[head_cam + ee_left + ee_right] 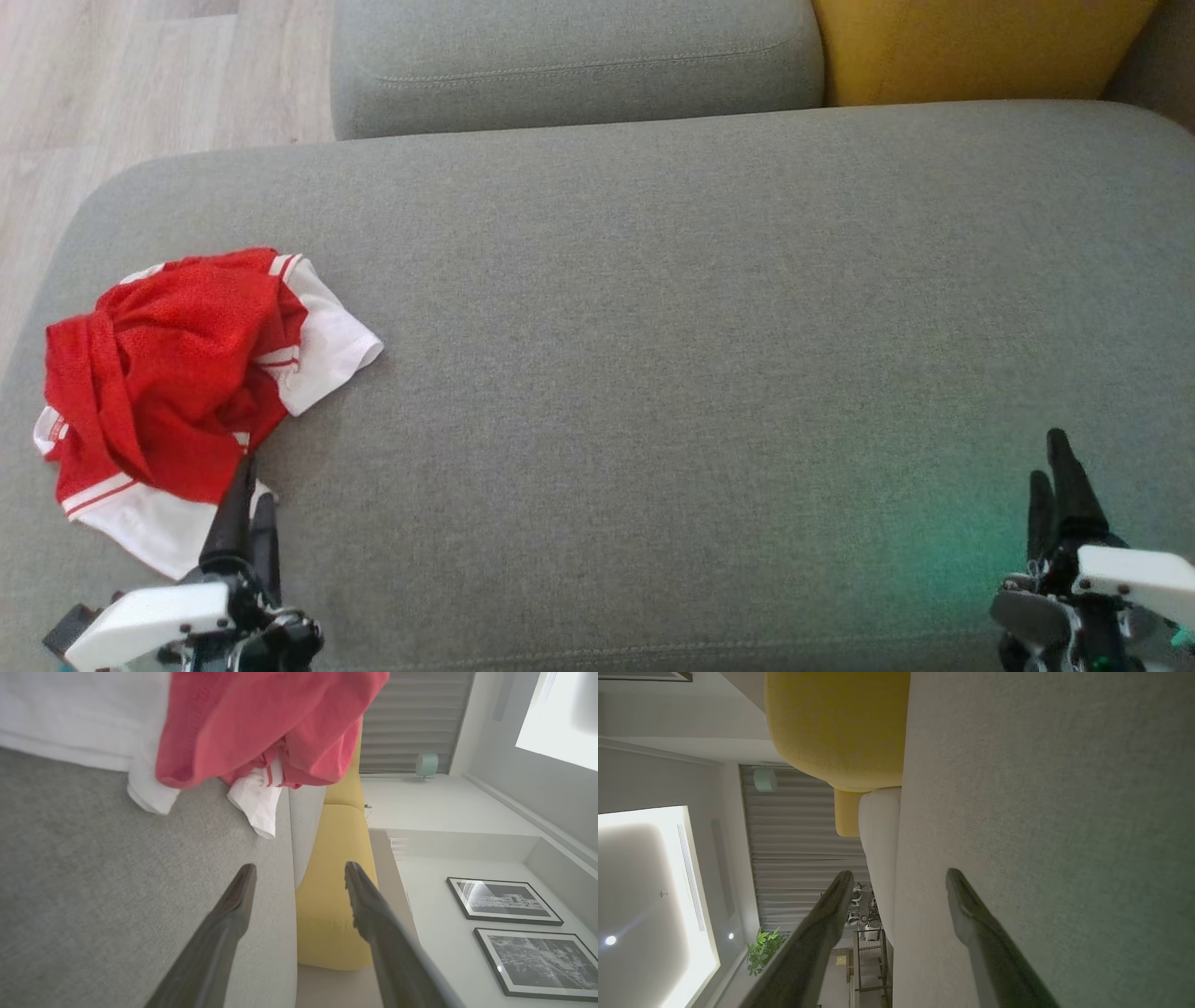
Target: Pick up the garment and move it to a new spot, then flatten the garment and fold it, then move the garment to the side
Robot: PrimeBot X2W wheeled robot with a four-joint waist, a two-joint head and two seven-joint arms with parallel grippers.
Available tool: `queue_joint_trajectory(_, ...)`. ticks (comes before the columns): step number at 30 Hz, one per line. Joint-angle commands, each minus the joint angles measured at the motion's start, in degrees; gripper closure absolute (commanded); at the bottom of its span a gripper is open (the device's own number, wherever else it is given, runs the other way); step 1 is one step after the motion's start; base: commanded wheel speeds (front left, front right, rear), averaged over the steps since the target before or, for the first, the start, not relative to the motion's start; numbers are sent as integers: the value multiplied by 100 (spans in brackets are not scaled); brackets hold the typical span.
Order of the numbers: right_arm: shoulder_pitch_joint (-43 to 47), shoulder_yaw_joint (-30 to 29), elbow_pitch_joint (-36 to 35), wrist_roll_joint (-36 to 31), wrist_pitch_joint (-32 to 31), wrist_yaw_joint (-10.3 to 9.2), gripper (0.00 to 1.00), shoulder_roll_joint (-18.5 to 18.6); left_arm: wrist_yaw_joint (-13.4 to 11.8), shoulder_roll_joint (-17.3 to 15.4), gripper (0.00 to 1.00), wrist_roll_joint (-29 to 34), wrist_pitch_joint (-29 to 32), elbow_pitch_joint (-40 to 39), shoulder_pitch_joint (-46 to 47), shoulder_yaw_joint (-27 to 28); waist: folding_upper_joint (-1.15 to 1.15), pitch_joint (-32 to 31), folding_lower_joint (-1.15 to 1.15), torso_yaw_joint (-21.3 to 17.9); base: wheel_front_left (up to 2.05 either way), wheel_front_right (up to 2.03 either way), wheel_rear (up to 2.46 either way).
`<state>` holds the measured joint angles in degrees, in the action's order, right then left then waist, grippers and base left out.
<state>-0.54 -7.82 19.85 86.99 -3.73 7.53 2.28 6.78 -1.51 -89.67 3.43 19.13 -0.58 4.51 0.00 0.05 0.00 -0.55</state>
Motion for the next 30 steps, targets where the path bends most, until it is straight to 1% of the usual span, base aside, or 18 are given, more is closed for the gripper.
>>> queue_joint_trajectory(1,-293,-38,-231,-126,66,-1,0,23,-2,-56,0,101,-52,-237,343,99,0,0,0,-6,0,0,0)
queue_joint_trajectory(9,-397,-113,-356,-639,184,-1,0,25,-116,-62,0,375,-168,-407,418,210,0,3,0,-35,0,0,0)
queue_joint_trajectory(17,-516,-119,-665,-1521,319,-1,0,28,-284,-68,0,812,-303,-800,524,273,0,9,0,-68,0,0,0)
queue_joint_trajectory(21,-579,-52,-855,-1996,387,-1,0,29,-369,-71,0,1143,-370,-1058,563,236,0,11,0,-92,0,0,0)
queue_joint_trajectory(25,-630,78,-1058,-2552,455,-1,0,31,-463,-74,0,1525,-437,-1323,574,84,0,25,0,-119,0,0,0)
queue_joint_trajectory(30,-664,246,-1231,-3152,539,-2,0,33,-537,-77,0,2145,-521,-1628,616,-132,0,55,0,-166,0,0,0)
